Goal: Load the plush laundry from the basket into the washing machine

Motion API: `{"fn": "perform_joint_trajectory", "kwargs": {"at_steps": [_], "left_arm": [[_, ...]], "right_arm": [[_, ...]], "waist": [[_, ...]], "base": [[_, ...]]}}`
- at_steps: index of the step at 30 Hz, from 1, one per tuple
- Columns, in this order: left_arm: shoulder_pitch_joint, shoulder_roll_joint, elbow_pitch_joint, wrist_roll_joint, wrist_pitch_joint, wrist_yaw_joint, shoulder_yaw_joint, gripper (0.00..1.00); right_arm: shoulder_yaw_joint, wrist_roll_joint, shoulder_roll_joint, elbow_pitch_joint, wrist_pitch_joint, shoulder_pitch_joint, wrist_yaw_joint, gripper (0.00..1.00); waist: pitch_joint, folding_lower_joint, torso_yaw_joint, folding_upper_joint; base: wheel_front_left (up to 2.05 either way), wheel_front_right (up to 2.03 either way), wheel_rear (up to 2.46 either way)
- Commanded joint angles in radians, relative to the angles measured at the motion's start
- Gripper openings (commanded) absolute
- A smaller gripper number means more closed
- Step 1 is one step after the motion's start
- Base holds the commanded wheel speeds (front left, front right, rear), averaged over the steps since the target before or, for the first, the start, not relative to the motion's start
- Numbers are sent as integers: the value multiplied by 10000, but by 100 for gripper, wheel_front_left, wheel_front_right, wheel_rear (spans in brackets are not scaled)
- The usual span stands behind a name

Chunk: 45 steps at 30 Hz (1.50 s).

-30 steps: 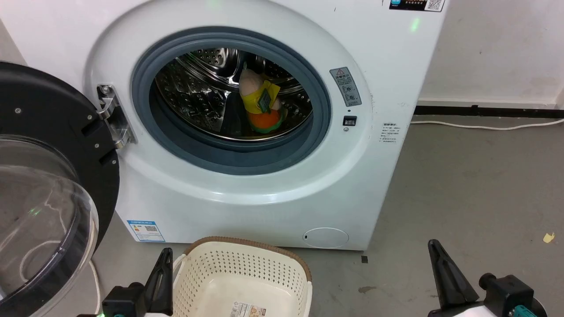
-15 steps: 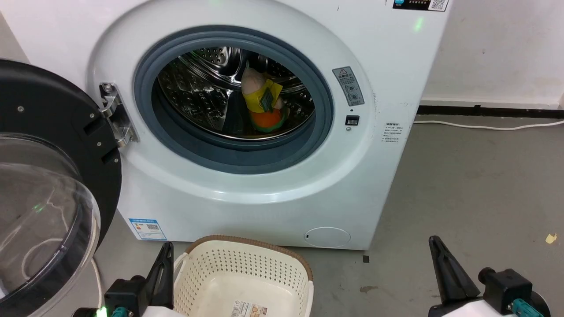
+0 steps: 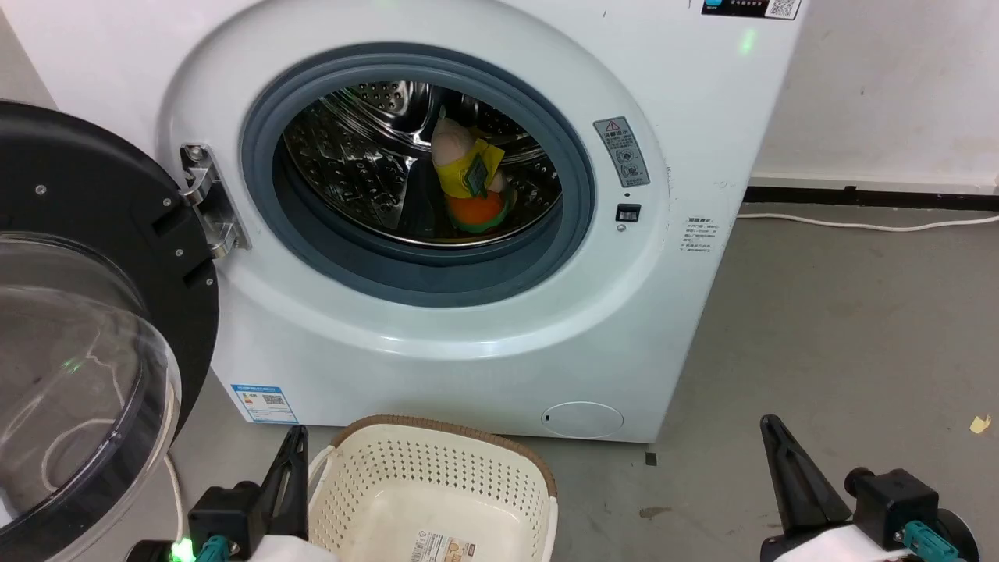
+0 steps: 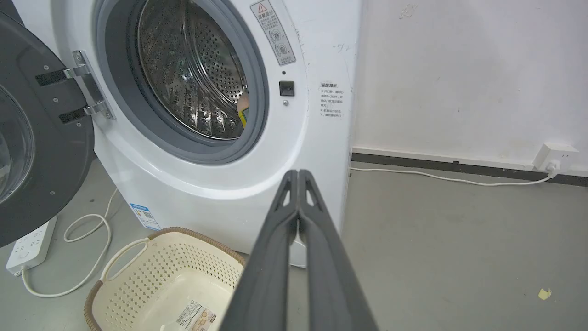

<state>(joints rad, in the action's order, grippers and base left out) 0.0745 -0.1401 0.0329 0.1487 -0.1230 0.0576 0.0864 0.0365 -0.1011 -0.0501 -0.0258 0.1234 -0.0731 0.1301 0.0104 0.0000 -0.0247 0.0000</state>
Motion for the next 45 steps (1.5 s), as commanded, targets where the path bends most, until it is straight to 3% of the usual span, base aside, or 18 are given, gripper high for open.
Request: {"fn": "perform_joint_trajectory", "kwargs": {"at_steps": [1,45], "left_arm": [[-216,69,-67,-161,75,-72,-61,0],[-618,699,-266,-1169,953,-455,-671,0]], "right_arm": [[-41,96,0,59,-74,195,3,0],[-287,792,-1,210,-955,602,5,0]], "waist": [[-3,0,7,0],[-80,0,189,0]], "base": [[0,0,0],[0,0,0]]}}
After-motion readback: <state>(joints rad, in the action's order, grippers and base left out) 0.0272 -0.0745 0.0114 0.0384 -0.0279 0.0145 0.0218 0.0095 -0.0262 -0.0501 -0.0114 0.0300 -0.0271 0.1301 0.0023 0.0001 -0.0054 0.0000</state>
